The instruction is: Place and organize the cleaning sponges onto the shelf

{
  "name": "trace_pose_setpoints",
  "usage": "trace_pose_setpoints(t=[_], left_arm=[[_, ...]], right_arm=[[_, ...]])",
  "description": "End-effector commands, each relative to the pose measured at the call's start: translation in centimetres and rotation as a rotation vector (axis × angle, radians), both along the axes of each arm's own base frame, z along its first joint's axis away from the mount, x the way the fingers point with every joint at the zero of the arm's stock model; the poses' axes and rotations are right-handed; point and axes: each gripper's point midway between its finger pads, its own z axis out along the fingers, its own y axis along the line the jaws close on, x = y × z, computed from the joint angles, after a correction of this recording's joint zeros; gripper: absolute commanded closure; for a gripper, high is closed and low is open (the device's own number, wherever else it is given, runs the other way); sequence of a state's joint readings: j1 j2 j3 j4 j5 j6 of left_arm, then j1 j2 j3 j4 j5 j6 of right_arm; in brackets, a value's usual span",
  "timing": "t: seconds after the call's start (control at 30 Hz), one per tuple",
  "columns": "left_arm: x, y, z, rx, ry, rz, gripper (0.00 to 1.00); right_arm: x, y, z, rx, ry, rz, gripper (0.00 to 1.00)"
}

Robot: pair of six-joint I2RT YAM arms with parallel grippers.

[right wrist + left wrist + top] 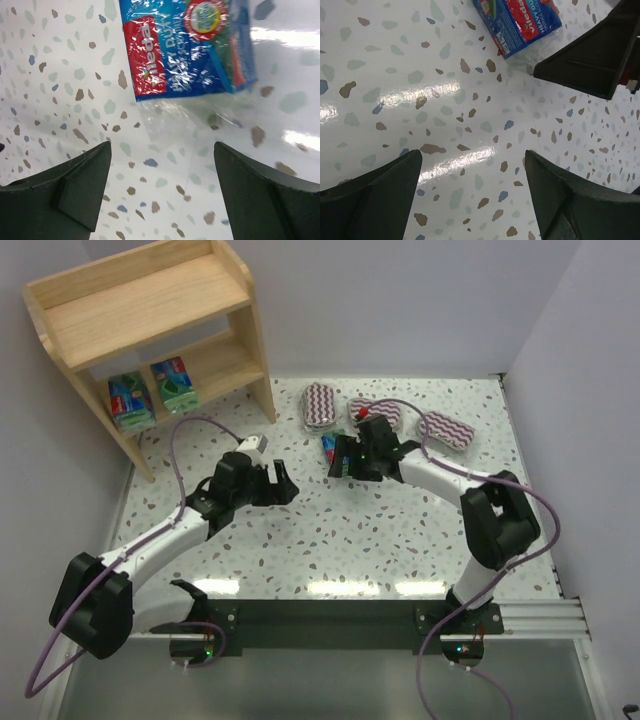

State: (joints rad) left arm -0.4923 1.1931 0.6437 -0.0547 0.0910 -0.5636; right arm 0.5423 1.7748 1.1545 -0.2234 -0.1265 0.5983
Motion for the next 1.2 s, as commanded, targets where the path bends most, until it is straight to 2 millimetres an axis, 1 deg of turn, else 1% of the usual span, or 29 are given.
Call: trace_pose_setpoints(t=[0.0, 0.03, 0.1, 0.13, 0.17, 0.2, 0.23, 0.27, 0.3, 0.33, 0.37, 0.4, 0.43, 0.47, 0.5, 0.6, 0.63, 0.67, 0.7, 0.73, 0.8, 0.83, 0.87, 0.9, 0.93, 1.03, 1.1, 1.13, 1.17], left_arm=[[0.1, 0.3, 1.9, -0.016, -0.065, 0.008, 0.11], [-0.1, 0.4, 1.9, -0.021, -0.067, 0.012, 0.11], [-0.4, 0.5, 1.9, -0.034, -0.07, 0.017, 0.11], [-0.4, 0.5, 1.9, -0.036, -0.07, 0.018, 0.11], [-0.5, 0.5, 1.9, -0.039, -0.068, 0.02, 0.11], [-0.5, 0.5, 1.9, -0.039, -0.066, 0.021, 0.11], [-0.5, 0.5, 1.9, -0.042, -0.066, 0.02, 0.11], [-0.6, 0.4, 2.0, -0.042, -0.066, 0.019, 0.11], [-0.6, 0.5, 1.9, -0.041, -0.063, 0.019, 0.11], [-0.6, 0.5, 1.9, -0.039, -0.061, 0.02, 0.11], [-0.7, 0.6, 2.0, -0.038, -0.061, 0.018, 0.11], [-0.8, 0.6, 2.1, -0.037, -0.064, 0.019, 0.11], [-0.9, 0.8, 2.0, -0.035, -0.063, 0.025, 0.11], [-1.0, 1.1, 2.0, -0.027, -0.066, 0.031, 0.11], [-1.1, 1.2, 2.1, -0.027, -0.068, 0.033, 0.11], [-1.4, 1.6, 2.3, -0.022, -0.075, 0.045, 0.11], [-1.5, 1.7, 2.2, -0.019, -0.074, 0.049, 0.11], [-1.6, 1.8, 2.1, -0.017, -0.072, 0.05, 0.11], [-1.6, 1.8, 2.3, -0.017, -0.076, 0.051, 0.11], [-1.7, 1.9, 2.2, -0.017, -0.075, 0.053, 0.11], [-1.7, 1.9, 2.1, -0.02, -0.073, 0.055, 0.11], [-1.8, 2.0, 2.0, -0.018, -0.07, 0.055, 0.11], [-1.8, 2.0, 1.9, -0.02, -0.068, 0.057, 0.11], [-1.9, 1.9, 2.0, -0.025, -0.068, 0.053, 0.11], [-1.9, 1.9, 1.8, -0.023, -0.064, 0.053, 0.11], [-2.0, 2.0, 1.7, -0.02, -0.062, 0.057, 0.11], [-2.0, 2.3, 1.6, -0.014, -0.066, 0.067, 0.11], [-2.0, 2.3, 1.6, -0.011, -0.067, 0.071, 0.11], [-2.0, 2.5, 1.4, -0.007, -0.066, 0.074, 0.11]], right_arm=[[0.7, -3.9, 5.7, -0.111, -0.138, -0.029, 0.13], [1.4, -4.6, 6.8, -0.136, -0.161, -0.049, 0.12], [1.8, -5.8, 7.1, -0.194, -0.164, -0.055, 0.11], [2.5, -6.0, 8.1, -0.197, -0.175, -0.056, 0.1], [3.2, -6.3, 7.1, -0.224, -0.158, -0.045, 0.1], [3.8, -6.1, 7.1, -0.234, -0.162, -0.034, 0.1], [5.0, -5.8, 8.1, -0.235, -0.193, -0.032, 0.1], [5.7, -5.6, 6.5, -0.267, -0.171, -0.001, 0.09], [6.2, -5.1, 6.5, -0.265, -0.17, 0.017, 0.09], [7.2, -4.4, 7.1, -0.255, -0.188, 0.032, 0.09], [7.7, -4.0, 6.8, -0.252, -0.192, 0.048, 0.09], [8.2, -3.8, 5.6, -0.259, -0.176, 0.053, 0.08], [9.1, -3.4, 5.8, -0.25, -0.196, 0.05, 0.08], [9.5, -3.4, 5.7, -0.251, -0.202, 0.046, 0.08], [9.9, -3.4, 4.4, -0.256, -0.183, 0.045, 0.08], [11.2, -3.7, 3.5, -0.243, -0.18, 0.016, 0.09], [11.2, -4.0, 2.5, -0.243, -0.163, 0.006, 0.09], [11.6, -4.0, 2.3, -0.226, -0.172, -0.004, 0.09], [11.8, -4.2, 2.0, -0.215, -0.166, -0.013, 0.1], [11.9, -4.5, 1.0, -0.215, -0.16, -0.023, 0.11], [11.7, -4.2, 0.2, -0.184, -0.138, -0.02, 0.12], [11.0, -3.9, -0.6, -0.155, -0.112, 0.001, 0.14], [11.3, -3.5, -0.7, -0.116, -0.116, -0.006, 0.16], [11.0, -3.2, -1.0, -0.087, -0.102, 0.004, 0.18], [10.7, -2.9, -1.3, -0.065, -0.087, 0.011, 0.23], [9.0, -2.0, -2.6, 0.002, -0.035, 0.048, 0.33], [8.1, -1.0, -2.5, 0.064, -0.022, 0.073, 0.35], [7.0, -1.1, -3.5, 0.071, 0.009, 0.077, 0.37], [6.7, -0.8, -3.4, 0.091, 0.007, 0.084, 0.39]])
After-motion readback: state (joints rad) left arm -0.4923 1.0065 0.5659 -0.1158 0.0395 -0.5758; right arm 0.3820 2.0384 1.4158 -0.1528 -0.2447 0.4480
